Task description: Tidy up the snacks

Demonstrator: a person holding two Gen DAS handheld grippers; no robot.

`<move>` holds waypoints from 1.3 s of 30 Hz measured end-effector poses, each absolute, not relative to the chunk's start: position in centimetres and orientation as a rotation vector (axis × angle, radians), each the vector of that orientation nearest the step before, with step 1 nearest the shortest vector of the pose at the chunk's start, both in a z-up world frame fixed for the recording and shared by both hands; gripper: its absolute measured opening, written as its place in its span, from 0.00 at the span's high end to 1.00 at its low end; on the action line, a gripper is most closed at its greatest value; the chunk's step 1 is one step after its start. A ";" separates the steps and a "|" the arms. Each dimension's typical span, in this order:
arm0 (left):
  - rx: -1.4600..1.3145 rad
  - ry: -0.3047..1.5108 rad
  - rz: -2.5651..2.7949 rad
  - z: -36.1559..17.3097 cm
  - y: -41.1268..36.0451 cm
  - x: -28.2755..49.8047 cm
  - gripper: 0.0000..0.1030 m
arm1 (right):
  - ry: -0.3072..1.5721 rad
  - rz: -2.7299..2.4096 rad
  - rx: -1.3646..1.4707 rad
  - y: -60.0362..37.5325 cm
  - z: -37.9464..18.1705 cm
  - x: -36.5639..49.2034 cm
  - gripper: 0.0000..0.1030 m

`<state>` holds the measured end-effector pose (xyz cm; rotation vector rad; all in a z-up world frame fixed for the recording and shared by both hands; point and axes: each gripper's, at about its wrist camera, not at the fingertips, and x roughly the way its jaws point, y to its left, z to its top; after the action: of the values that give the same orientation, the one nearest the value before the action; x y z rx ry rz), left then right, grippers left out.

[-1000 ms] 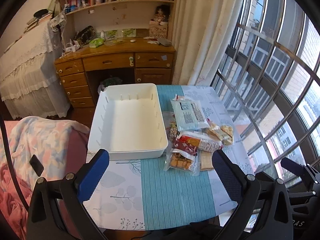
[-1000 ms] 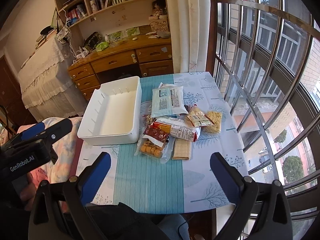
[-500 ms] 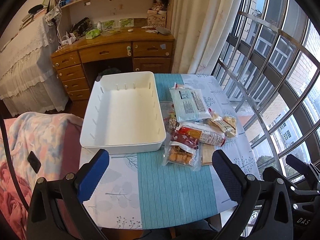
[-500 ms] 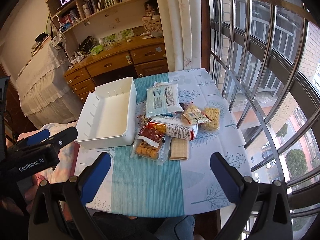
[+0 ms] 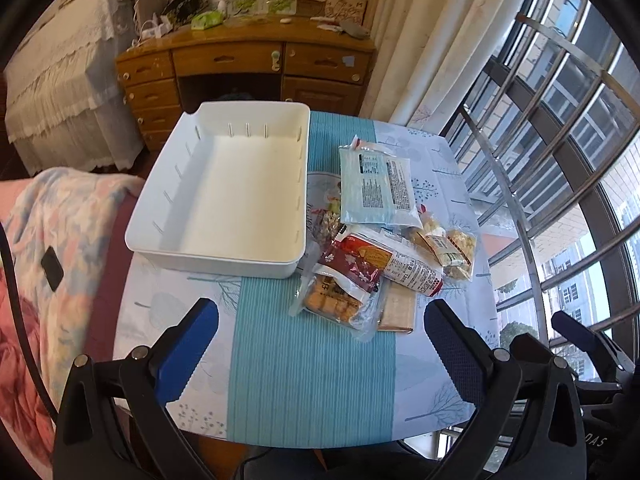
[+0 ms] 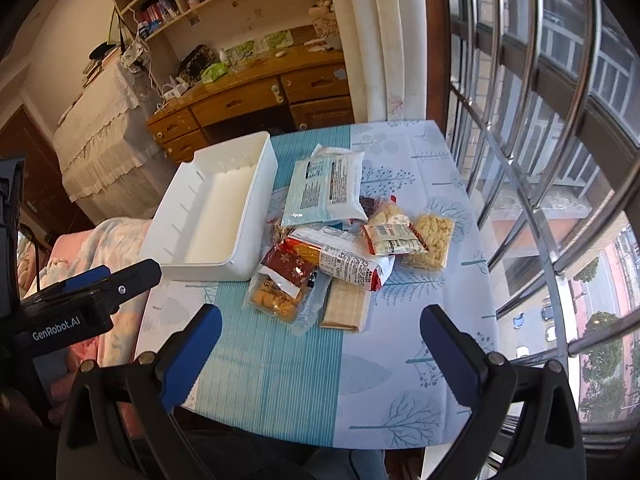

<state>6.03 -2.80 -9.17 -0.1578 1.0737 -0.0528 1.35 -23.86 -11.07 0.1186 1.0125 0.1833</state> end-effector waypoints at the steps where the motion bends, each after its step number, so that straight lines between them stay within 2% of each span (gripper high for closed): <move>1: -0.168 1.084 -0.044 -9.6 -3.0 6.3 0.01 | 1.029 0.196 0.112 -24.1 -11.5 1.9 0.03; 14: -0.332 1.179 0.118 -16.2 -6.0 11.5 0.01 | 1.157 0.304 0.006 -25.4 -18.4 7.7 0.03; 24: -0.500 1.276 0.219 -23.7 -6.3 14.4 0.01 | 1.174 0.366 -0.096 -24.6 -24.0 9.0 0.03; 37: -0.524 1.349 0.310 -28.5 -7.2 17.7 0.10 | 1.174 0.369 -0.176 -22.6 -29.4 10.0 0.03; 39: -0.523 1.356 0.322 -28.9 -7.1 18.0 0.12 | 1.178 0.375 -0.180 -22.3 -29.8 10.0 0.06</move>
<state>17.96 -7.12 -28.93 -0.5234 1.3561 0.3225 10.05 -22.31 -29.81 -0.1801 1.1783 0.3749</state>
